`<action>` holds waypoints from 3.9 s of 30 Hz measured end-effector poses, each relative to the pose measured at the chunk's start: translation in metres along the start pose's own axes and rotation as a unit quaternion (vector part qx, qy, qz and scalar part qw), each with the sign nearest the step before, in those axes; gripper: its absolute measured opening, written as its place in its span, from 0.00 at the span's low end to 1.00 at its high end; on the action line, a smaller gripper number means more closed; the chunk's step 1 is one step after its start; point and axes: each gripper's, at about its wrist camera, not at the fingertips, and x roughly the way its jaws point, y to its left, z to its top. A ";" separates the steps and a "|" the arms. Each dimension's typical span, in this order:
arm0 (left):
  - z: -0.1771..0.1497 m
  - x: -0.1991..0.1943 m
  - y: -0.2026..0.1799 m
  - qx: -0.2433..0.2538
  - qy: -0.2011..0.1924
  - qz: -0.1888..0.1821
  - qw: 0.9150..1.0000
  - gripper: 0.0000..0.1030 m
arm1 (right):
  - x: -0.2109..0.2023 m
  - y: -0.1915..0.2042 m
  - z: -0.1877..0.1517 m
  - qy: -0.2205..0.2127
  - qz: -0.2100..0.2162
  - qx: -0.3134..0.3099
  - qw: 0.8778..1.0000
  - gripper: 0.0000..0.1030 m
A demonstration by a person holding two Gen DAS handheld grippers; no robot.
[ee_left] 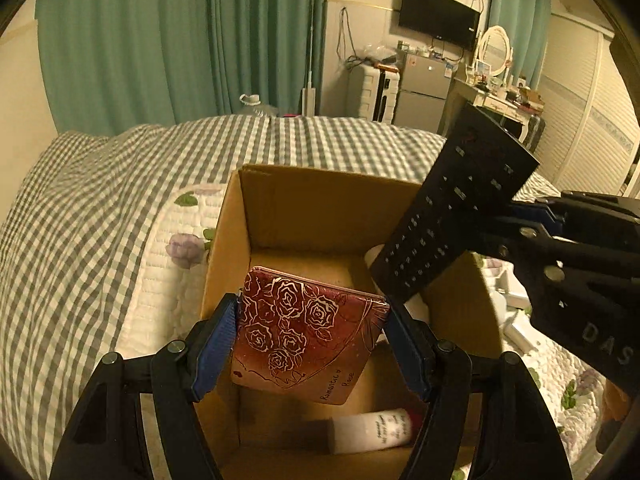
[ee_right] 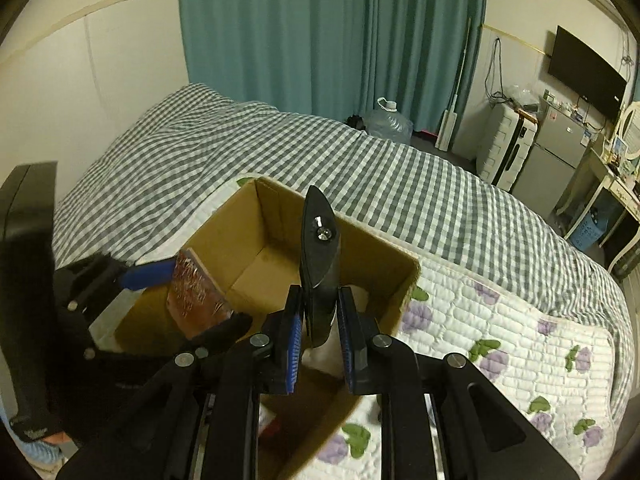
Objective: Organize rigid objects
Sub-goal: 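Carry the card case and remote into the box and open both tools, then move both tools back toward the chargers and power bank, then grasp the black power bank with the left tool while the right tool grasps the white USB charger, then carry the power bank and charger into the box and open both tools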
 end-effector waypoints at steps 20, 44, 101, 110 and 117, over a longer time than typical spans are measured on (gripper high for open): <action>0.003 -0.009 0.001 -0.033 -0.006 0.011 0.999 0.73 | -0.002 -0.027 -0.003 -0.024 0.013 0.035 0.999 0.60; 0.005 -0.019 -0.168 0.032 0.013 -0.027 0.999 0.73 | -0.107 -0.177 -0.073 -0.036 -0.111 0.087 0.989 0.81; -0.052 0.076 -0.208 0.050 0.108 -0.004 0.993 0.41 | 0.025 -0.213 -0.142 0.135 -0.047 -0.032 0.989 0.52; -0.043 0.036 -0.212 0.053 0.073 -0.029 0.995 0.41 | -0.008 -0.200 -0.134 0.128 -0.072 -0.027 0.989 0.51; -0.018 -0.008 -0.200 0.044 0.028 -0.044 0.998 0.41 | -0.053 -0.179 -0.101 0.093 -0.098 -0.041 0.990 0.51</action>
